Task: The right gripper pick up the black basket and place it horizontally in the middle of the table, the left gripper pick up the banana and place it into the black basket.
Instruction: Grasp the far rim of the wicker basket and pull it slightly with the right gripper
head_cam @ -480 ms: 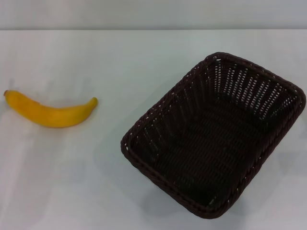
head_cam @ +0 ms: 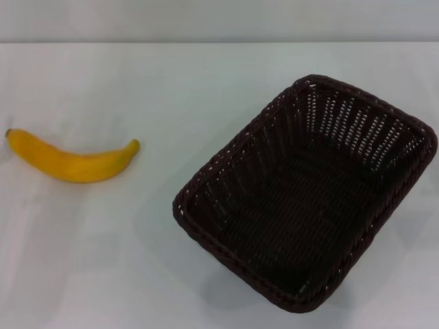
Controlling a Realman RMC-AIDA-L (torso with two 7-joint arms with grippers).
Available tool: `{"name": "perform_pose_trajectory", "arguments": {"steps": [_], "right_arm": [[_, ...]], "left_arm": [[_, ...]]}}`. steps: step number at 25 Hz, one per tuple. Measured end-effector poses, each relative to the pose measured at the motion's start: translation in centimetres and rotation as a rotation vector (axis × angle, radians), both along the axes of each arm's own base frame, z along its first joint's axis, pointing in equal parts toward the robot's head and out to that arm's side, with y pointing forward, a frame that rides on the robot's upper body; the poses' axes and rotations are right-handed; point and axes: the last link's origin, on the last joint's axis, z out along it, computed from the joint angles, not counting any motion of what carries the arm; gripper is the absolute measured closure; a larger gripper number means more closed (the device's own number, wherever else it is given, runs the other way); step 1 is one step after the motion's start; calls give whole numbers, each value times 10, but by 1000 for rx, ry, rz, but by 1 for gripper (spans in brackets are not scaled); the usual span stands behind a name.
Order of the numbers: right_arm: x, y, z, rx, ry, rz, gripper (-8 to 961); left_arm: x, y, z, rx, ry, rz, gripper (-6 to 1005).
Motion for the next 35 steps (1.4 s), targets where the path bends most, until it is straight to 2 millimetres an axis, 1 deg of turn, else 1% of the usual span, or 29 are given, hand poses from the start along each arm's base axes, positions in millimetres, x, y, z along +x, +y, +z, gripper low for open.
{"name": "perform_pose_trajectory", "arguments": {"steps": [2,6,8,9,10,11,13,15,16,17,21,25,27,29,32,35], "right_arm": [[-3,4,7,-52,0,35,308],[-16,23,37,-231,11,78,308],[-26,34,53,-321,17,73,309],[-35,41,60,-371,17,72,309],[-40,46,65,-408,19,67,309],[-52,54,73,-461,9,63,309],[-75,67,83,-574,-6,56,310],[-101,78,88,-698,-26,28,310],[-110,82,90,-740,-42,7,310],[-124,89,91,-799,-75,-36,310],[-172,105,88,-935,-228,-191,311],[-202,115,81,-1048,-340,-312,312],[-214,122,77,-1105,-361,-348,312],[-218,124,72,-1156,-364,-361,312],[-219,129,59,-1252,-356,-387,313],[-226,138,40,-1284,-379,-415,314]], "left_arm": [[-1,0,2,5,7,1,118],[-3,-1,7,15,24,0,118],[-3,-1,9,17,28,-2,118],[-3,-1,10,17,31,-2,118],[-4,-1,11,17,34,-2,117],[-4,-1,13,19,39,-1,117],[-5,-1,15,22,48,-1,117],[-5,-1,15,20,49,0,117],[-5,-1,15,19,50,-1,117],[-5,-1,15,19,50,-2,117],[-6,-1,16,19,55,-2,117],[-5,-1,16,14,61,-7,117],[-4,0,15,9,62,-13,117],[-2,2,15,5,59,-21,117],[1,5,14,1,56,-32,117],[1,4,15,-10,71,-43,117]]}}
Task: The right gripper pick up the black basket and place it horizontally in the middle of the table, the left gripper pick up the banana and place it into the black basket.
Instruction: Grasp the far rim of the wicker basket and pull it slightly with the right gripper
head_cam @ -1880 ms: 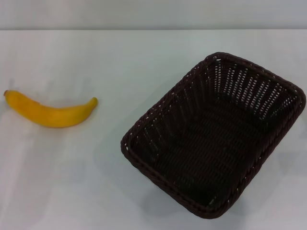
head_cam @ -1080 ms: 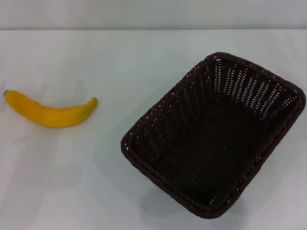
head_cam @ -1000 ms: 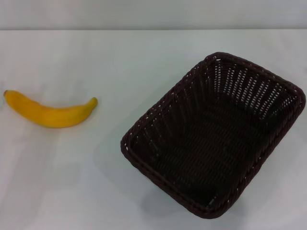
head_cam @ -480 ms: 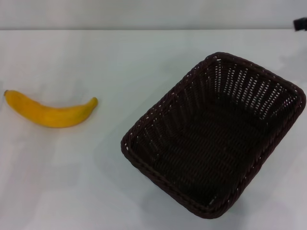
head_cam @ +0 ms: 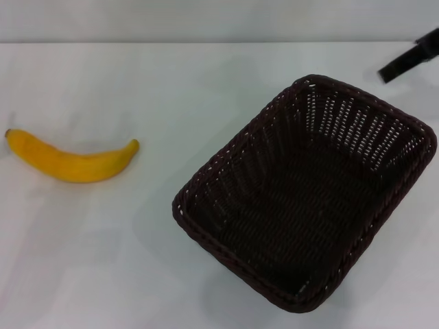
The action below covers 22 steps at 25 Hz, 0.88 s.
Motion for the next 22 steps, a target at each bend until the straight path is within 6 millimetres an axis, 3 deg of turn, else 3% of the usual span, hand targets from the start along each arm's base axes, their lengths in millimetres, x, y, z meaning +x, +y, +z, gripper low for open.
{"name": "perform_pose_trajectory", "arguments": {"steps": [7,22], "right_arm": [[-8,3,-28,-27,-95,-9,315],[1,1,-73,-107,-191,-31,318]], "left_arm": [[-2,-3,2,0,8,2,117],[-9,-13,4,6,5,17,118]]}}
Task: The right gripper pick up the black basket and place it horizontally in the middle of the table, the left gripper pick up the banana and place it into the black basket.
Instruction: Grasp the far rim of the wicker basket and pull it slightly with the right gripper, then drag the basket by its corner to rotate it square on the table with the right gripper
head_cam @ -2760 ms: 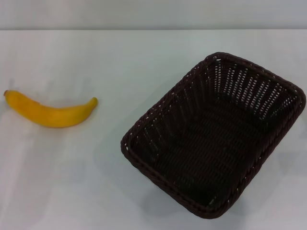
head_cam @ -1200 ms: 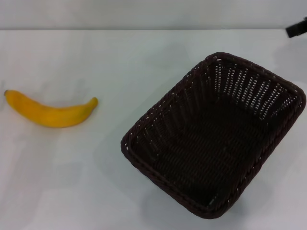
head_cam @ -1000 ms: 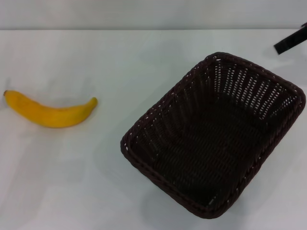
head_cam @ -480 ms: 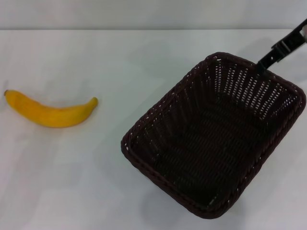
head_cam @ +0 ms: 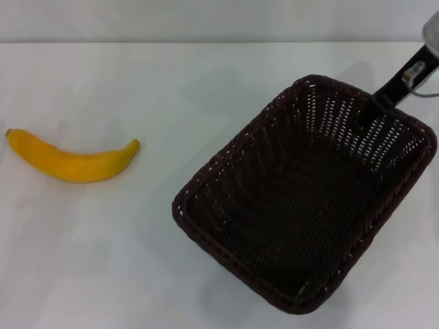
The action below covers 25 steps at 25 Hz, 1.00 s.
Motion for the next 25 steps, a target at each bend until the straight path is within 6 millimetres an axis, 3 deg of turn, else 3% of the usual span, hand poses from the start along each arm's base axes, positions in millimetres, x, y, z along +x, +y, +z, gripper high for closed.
{"name": "perform_pose_trajectory", "arguments": {"steps": [8,18,25], "right_arm": [[-4,1,-18,-43,-37,-6,319],[-12,2,-25,-74,-72,9,509],[-15,4,-21,-25,-63,-58,758]], "left_arm": [[-1,-1,1,1,0,2,118],[-4,-3,11,26,19,2,118],[-9,-11,31,84,66,10,118]]}}
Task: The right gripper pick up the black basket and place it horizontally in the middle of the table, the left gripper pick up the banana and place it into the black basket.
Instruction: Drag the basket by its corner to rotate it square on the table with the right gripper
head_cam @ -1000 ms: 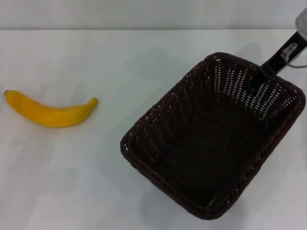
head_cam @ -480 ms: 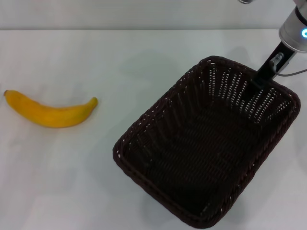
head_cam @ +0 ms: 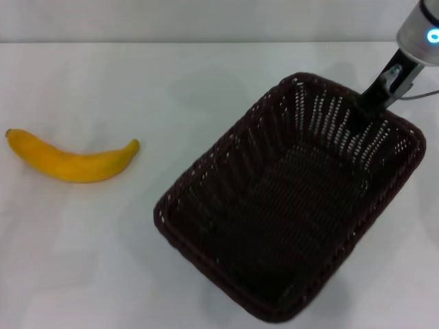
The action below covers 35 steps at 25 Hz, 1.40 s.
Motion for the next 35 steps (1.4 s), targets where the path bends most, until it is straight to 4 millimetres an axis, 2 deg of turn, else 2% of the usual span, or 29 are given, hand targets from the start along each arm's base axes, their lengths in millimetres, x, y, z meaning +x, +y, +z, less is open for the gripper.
{"name": "perform_pose_trajectory", "arguments": {"steps": [5,9,18,21,24,27,35], "right_arm": [[7,5,15,114,62,-131,801],[25,4,30,210,153,-280,802],[59,-35,49,315,193,-474,805],[67,-48,45,324,231,-514,813],[68,-54,41,343,275,-532,819],[65,-56,46,390,288,-529,820],[63,-60,43,393,258,-540,822]], "left_arm": [[-6,-6,16,75,-13,18,118],[-8,-8,21,111,-19,28,118],[-6,9,30,132,-34,35,117],[-2,18,31,127,-36,29,117],[0,26,34,124,-35,25,117],[2,33,35,118,-37,24,118],[4,46,39,105,-41,33,118]]}}
